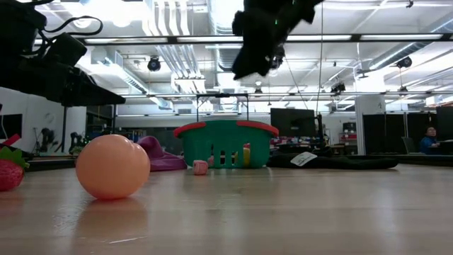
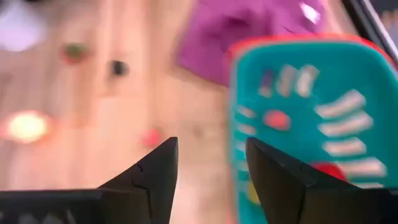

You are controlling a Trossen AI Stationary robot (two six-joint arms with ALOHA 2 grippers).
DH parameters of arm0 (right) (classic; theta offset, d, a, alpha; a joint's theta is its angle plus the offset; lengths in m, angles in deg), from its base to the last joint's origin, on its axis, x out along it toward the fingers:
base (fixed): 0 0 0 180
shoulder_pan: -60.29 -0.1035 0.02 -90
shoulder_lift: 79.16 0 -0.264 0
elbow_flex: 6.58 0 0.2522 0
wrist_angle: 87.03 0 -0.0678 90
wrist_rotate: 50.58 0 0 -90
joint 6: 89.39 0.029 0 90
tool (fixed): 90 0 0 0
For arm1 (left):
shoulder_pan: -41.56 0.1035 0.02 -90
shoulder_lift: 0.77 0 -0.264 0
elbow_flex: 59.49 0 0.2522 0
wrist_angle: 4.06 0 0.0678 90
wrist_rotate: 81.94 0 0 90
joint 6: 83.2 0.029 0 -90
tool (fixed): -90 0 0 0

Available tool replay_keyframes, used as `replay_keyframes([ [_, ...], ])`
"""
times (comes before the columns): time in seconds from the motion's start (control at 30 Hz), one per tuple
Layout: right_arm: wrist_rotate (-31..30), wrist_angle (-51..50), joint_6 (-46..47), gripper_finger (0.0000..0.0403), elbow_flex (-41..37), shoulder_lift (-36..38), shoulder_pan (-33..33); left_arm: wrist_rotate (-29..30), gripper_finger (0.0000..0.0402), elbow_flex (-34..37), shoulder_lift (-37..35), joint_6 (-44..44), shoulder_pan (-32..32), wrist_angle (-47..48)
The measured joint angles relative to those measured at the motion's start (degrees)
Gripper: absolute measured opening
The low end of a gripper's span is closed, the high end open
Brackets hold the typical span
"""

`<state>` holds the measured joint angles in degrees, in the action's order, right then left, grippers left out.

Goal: Pick and placing Produce into tupperware
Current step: Put the pink peach into the blue bin

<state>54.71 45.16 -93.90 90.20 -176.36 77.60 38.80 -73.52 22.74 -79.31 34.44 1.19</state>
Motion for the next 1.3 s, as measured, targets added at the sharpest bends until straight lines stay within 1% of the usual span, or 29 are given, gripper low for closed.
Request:
replay_keyframes([
  [0.07,-0.28,0.38,-0.66,0.0180,0.00,1.41,-3.41,-0.01,0.0105,0.00,0.00,-0.01,0.01,0.00],
  [0.13,-1.87,0.83,-1.58,0.0178,0.00,2.58,-7.07,0.00,0.0105,0.00,-0.02,-0.03,-0.02,0.00],
  [0.37,-11.19,1.30,-3.21,0.0177,-0.04,7.90,-18.64,-0.02,0.0105,0.00,-0.02,-0.16,0.01,0.00],
  [0.47,-12.57,2.27,-4.88,0.0176,-1.26,10.01,-22.82,-0.02,0.0105,0.00,-0.02,-0.16,0.01,-0.02],
  [0.57,-12.56,6.69,-5.80,0.0175,-4.76,11.58,-25.88,-0.02,0.0105,0.00,-0.02,-0.18,-0.01,-0.01],
  [0.67,-12.57,11.49,-5.23,0.0175,-9.28,12.08,-27.39,-0.02,0.0105,0.00,-0.02,-0.18,0.01,-0.02],
  [0.77,-13.57,12.38,-3.33,0.0175,-12.46,12.08,-27.59,-0.02,0.0105,0.00,-0.02,-0.16,0.01,-0.02],
  [0.93,-14.00,13.36,-0.03,0.0175,-15.84,12.08,-27.42,-0.02,0.0105,0.00,-0.03,-0.09,0.01,-0.10],
  [1.07,-14.27,17.51,0.01,0.0175,-17.99,12.21,-27.42,-0.02,0.0105,0.00,-0.02,-0.07,0.01,-0.28],
  [1.13,-16.56,20.28,-0.04,0.0173,-18.84,12.78,-27.78,-0.02,0.0105,0.00,-0.02,-0.07,0.00,-0.29],
  [1.2,-19.29,24.05,-2.23,0.0170,-20.72,14.37,-28.55,-0.02,0.0105,0.00,-0.02,-0.06,0.01,-0.28],
  [1.3,-20.34,32.64,-5.02,0.0164,-25.14,17.26,-29.34,-0.02,0.0105,0.00,-0.02,-0.07,0.00,-0.28],
])
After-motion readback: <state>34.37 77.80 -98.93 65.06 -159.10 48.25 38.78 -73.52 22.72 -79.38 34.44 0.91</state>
